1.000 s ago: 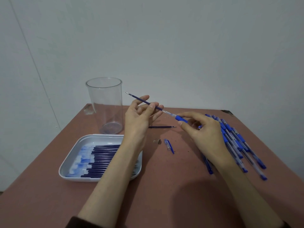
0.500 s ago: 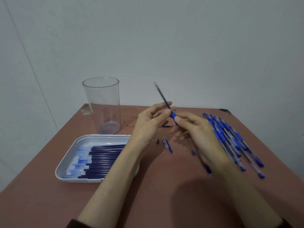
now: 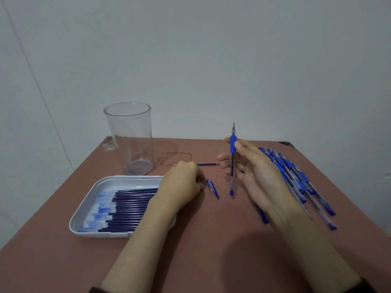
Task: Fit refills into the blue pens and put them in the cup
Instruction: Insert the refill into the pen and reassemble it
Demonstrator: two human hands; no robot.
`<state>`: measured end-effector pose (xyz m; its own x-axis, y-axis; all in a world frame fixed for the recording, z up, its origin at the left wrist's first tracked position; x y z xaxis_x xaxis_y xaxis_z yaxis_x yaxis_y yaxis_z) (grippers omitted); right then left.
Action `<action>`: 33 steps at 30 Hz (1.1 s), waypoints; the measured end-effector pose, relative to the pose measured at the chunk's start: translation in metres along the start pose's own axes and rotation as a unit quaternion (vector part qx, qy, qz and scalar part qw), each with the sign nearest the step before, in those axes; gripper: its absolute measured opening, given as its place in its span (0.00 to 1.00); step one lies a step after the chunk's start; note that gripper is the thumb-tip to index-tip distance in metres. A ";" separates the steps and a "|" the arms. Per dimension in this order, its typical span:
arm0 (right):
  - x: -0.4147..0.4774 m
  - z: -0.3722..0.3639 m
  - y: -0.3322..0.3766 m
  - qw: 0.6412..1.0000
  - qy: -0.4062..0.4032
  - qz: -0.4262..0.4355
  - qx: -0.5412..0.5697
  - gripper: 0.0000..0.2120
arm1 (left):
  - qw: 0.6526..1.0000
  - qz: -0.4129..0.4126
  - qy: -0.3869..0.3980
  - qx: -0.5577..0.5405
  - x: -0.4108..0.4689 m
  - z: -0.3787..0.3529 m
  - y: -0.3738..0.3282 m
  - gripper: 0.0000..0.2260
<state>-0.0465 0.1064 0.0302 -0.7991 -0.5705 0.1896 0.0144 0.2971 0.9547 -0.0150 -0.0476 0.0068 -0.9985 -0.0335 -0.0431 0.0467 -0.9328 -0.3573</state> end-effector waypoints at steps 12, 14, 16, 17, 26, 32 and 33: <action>-0.002 0.000 -0.005 0.881 -0.096 0.161 -0.434 0.08 | 0.679 -0.123 -0.102 -0.717 -0.008 0.021 -0.009 0.07; -0.001 0.001 -0.008 0.873 -0.083 0.164 -0.453 0.08 | 0.657 -0.128 -0.094 -0.737 -0.008 0.021 -0.010 0.07; -0.001 0.002 -0.009 0.866 -0.079 0.164 -0.465 0.08 | 0.645 -0.134 -0.087 -0.747 -0.008 0.022 -0.011 0.06; 0.000 0.002 -0.009 0.864 -0.080 0.164 -0.469 0.08 | 0.645 -0.137 -0.085 -0.747 -0.008 0.022 -0.011 0.06; -0.002 0.002 -0.009 0.780 -0.116 0.210 -0.578 0.11 | 0.738 -0.131 -0.094 -0.655 -0.006 0.015 -0.011 0.09; -0.005 -0.003 -0.006 0.903 -0.092 0.109 -0.406 0.03 | 0.749 -0.155 -0.111 -0.634 -0.006 0.015 -0.011 0.14; -0.005 -0.003 -0.006 0.915 -0.086 0.092 -0.383 0.04 | 0.750 -0.160 -0.107 -0.633 -0.006 0.015 -0.011 0.15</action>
<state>-0.0404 0.1051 0.0246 -0.8222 -0.4171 0.3874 0.5233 -0.2860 0.8027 -0.0104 -0.0421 0.0251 -0.9395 -0.0643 0.3366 -0.3427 0.1784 -0.9224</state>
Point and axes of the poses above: each hand's wrist, its own x-axis towards the middle knuckle, its own z-axis out of the back of the hand, y = z × x, the point moved 1 cm from there along x, towards the middle knuckle, and after that the axes turned 13 degrees about y, right-handed, at the moved point
